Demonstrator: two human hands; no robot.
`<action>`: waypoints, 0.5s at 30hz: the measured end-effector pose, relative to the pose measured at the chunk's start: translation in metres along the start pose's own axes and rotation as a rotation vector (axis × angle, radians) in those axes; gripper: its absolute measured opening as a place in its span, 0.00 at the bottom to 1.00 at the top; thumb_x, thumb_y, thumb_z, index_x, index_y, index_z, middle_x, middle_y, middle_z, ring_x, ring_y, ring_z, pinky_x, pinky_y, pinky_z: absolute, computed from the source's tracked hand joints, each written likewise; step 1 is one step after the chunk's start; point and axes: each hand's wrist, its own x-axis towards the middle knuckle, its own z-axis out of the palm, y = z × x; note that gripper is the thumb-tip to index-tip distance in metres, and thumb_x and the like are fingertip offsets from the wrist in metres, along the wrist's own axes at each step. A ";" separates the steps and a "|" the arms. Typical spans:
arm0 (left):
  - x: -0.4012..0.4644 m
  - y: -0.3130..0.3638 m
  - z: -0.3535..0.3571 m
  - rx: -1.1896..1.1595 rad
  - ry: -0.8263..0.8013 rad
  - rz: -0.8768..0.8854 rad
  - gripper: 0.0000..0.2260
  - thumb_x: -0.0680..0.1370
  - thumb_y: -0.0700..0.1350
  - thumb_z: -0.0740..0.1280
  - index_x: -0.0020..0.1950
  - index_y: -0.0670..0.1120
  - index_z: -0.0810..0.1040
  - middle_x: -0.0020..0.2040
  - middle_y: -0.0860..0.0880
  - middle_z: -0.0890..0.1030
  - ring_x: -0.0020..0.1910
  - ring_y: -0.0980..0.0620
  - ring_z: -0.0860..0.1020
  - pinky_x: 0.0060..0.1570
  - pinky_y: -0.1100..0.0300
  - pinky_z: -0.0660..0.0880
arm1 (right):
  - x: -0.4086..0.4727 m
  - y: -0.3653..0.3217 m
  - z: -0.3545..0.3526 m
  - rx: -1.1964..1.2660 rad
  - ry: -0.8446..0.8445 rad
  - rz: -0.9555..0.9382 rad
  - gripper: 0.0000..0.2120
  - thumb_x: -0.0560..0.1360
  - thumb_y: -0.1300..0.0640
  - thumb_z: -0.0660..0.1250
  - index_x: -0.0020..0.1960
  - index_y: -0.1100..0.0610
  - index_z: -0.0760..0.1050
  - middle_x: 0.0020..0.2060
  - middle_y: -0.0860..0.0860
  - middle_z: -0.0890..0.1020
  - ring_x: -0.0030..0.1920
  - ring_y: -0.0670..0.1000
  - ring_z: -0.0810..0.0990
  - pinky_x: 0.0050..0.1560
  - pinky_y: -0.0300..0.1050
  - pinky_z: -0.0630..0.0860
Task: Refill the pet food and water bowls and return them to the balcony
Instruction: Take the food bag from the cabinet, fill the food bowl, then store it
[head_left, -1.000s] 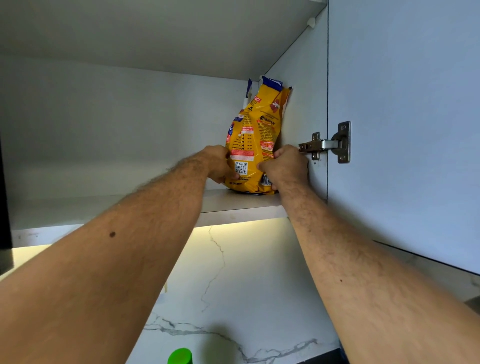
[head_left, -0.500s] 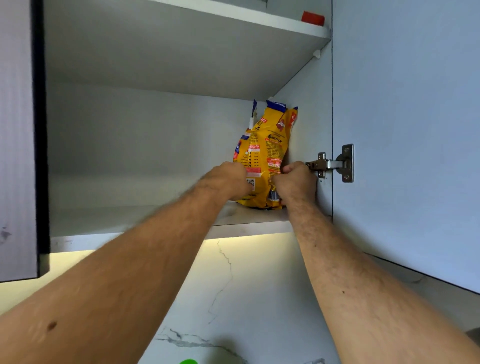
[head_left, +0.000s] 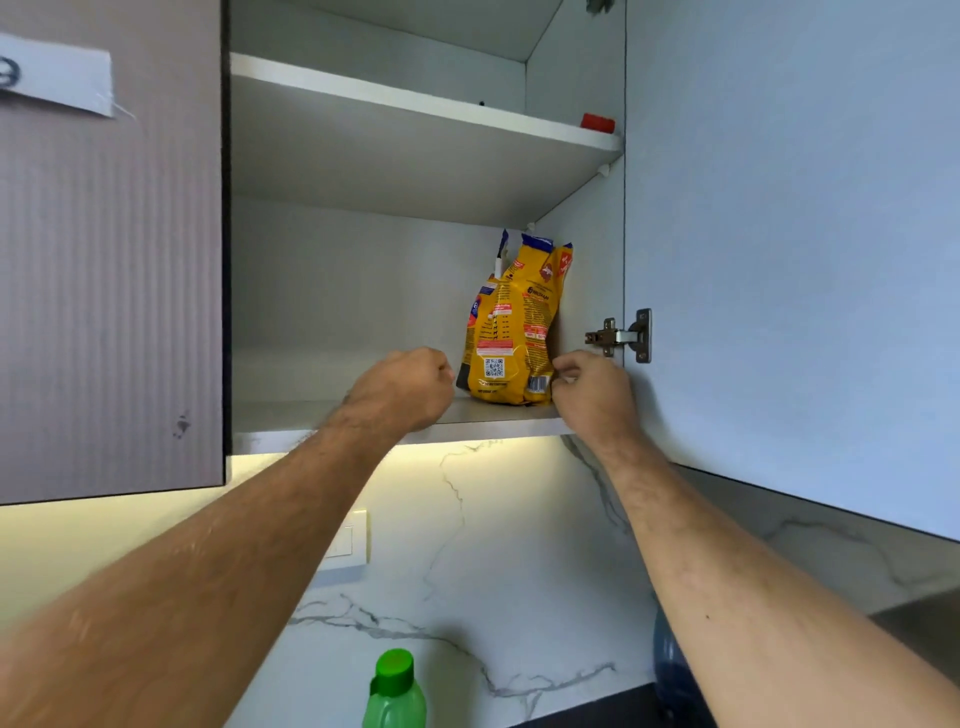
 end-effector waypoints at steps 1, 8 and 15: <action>-0.005 0.003 0.003 0.010 0.000 0.021 0.14 0.84 0.48 0.57 0.64 0.48 0.78 0.60 0.45 0.81 0.55 0.45 0.77 0.59 0.48 0.76 | -0.008 -0.001 -0.006 -0.008 0.020 -0.001 0.16 0.78 0.65 0.69 0.65 0.60 0.81 0.58 0.55 0.86 0.57 0.52 0.84 0.54 0.36 0.74; -0.060 0.008 0.031 0.159 0.144 0.249 0.17 0.86 0.50 0.51 0.66 0.49 0.75 0.56 0.45 0.83 0.54 0.43 0.78 0.54 0.52 0.70 | -0.063 -0.014 -0.049 -0.045 0.024 0.049 0.16 0.79 0.62 0.69 0.66 0.57 0.80 0.62 0.54 0.84 0.62 0.52 0.81 0.64 0.41 0.73; -0.101 0.032 0.010 0.045 0.091 0.209 0.19 0.85 0.56 0.50 0.65 0.48 0.74 0.60 0.44 0.80 0.57 0.44 0.75 0.55 0.49 0.72 | -0.100 -0.035 -0.122 -0.118 0.113 0.003 0.11 0.78 0.60 0.68 0.58 0.51 0.84 0.48 0.46 0.83 0.48 0.49 0.82 0.46 0.39 0.74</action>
